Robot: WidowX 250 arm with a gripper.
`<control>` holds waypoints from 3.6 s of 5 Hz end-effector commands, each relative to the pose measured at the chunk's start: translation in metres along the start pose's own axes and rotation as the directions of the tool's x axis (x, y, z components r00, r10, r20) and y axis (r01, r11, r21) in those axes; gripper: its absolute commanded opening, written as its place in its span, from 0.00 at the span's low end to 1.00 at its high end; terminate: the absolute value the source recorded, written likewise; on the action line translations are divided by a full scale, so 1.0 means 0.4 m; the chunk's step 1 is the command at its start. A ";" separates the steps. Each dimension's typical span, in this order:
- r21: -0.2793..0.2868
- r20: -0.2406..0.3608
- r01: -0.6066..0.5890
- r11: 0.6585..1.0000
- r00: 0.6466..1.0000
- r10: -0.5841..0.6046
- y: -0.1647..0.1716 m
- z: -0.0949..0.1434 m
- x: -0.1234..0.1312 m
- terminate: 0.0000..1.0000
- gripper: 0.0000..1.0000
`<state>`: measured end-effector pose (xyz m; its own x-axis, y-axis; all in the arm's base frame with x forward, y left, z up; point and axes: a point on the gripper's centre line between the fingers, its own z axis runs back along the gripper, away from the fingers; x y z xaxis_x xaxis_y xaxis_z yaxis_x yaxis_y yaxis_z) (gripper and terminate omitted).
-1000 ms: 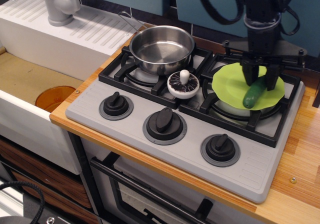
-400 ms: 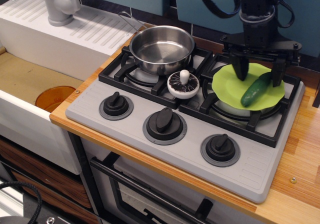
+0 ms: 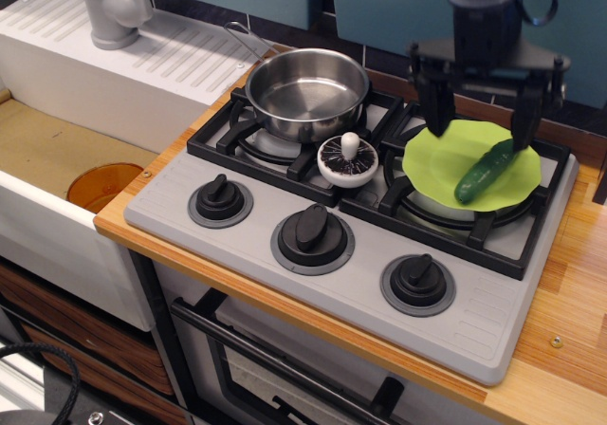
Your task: Put pickle on plate and mushroom in pot or pan on stove
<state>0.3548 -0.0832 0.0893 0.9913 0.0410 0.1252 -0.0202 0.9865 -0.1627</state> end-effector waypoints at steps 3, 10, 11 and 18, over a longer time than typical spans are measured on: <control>-0.013 0.076 0.007 1.000 0.997 -0.006 -0.013 0.069 0.030 0.00 1.00; 0.148 0.205 0.031 0.989 0.977 -0.061 0.164 0.023 -0.080 0.00 1.00; 0.144 0.218 0.033 0.989 0.974 -0.065 0.180 0.013 -0.082 0.00 1.00; 0.121 0.195 0.014 0.993 0.980 -0.037 0.176 -0.032 -0.088 0.00 0.00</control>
<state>0.3079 -0.0140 0.0409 0.9692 0.0442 0.2424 -0.0353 0.9985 -0.0408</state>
